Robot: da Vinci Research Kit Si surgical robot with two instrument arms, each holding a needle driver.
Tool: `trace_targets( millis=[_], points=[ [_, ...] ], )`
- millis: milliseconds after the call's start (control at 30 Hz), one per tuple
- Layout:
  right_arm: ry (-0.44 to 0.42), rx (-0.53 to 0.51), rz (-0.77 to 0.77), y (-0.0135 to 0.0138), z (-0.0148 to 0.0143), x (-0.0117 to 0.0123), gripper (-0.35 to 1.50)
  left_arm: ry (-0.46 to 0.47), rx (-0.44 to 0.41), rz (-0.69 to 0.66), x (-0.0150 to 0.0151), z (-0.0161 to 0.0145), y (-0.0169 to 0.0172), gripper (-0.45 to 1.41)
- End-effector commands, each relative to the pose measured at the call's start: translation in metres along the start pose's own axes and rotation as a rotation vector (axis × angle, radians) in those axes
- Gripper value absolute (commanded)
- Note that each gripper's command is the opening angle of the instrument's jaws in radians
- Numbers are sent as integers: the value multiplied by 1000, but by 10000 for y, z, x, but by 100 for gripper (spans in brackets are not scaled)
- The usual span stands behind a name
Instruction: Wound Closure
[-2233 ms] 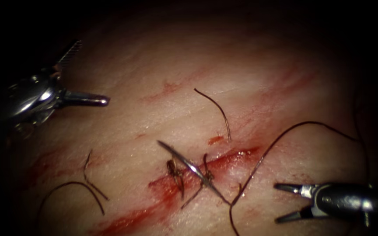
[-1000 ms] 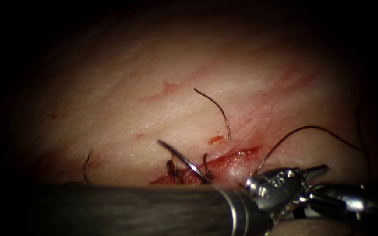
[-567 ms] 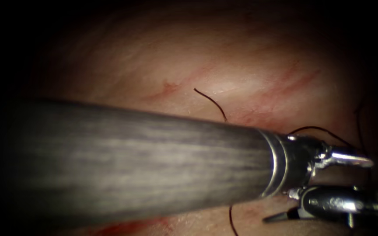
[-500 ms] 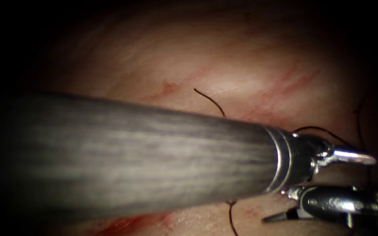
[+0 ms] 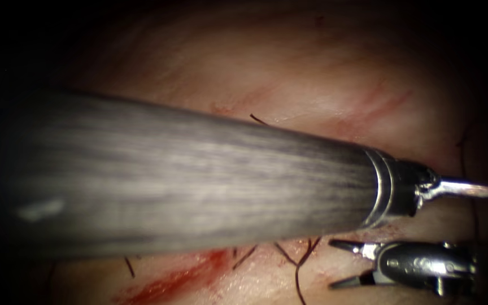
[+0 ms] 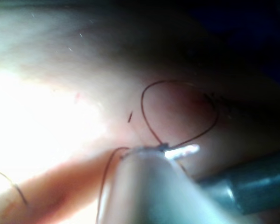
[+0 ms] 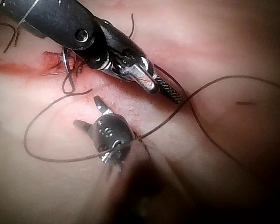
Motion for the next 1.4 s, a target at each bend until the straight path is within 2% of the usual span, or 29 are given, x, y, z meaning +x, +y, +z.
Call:
trace_targets(
  millis=[33, 333, 367, 467, 600, 767, 967, 1067, 1133, 1233, 1300, 1400],
  points=[
    [5, 6, 2, -6, 12, -2, 148, 0, 1, 3, 0, 4, -8, 81],
    [5, 7, 2, -9, 15, 1, 148, -12, -3, 11, -3, 17, -20, 76],
    [6, 7, 2, -9, 14, 1, 148, -12, -6, 12, -3, 19, -20, 68],
    [5, 7, 2, -9, 15, 0, 148, -18, -14, 11, -5, 20, -19, 2],
    [5, 7, 2, -9, 15, 1, 148, -23, -41, 55, -5, 12, -12, -45],
    [5, 6, 3, -10, 16, 1, 148, 10, -31, 168, 4, -16, 9, -45],
    [6, 8, 3, -10, 16, 2, 148, 30, -23, 268, 13, -63, 49, -45],
    [6, 8, 3, -10, 17, 2, 148, 4, 6, 275, 8, -86, 60, -45],
    [6, 8, 3, -10, 17, 2, 148, -28, 69, 285, 1, -98, 63, -45],
    [6, 8, 3, -11, 16, 2, 148, -77, 191, 402, -12, -115, 62, 51],
    [6, 8, 3, -11, 16, 2, 148, -145, 295, 515, -30, -132, 60, 78],
    [6, 8, 3, -11, 16, 2, 148, -204, 354, 588, -46, -147, 60, 98]
  ],
)
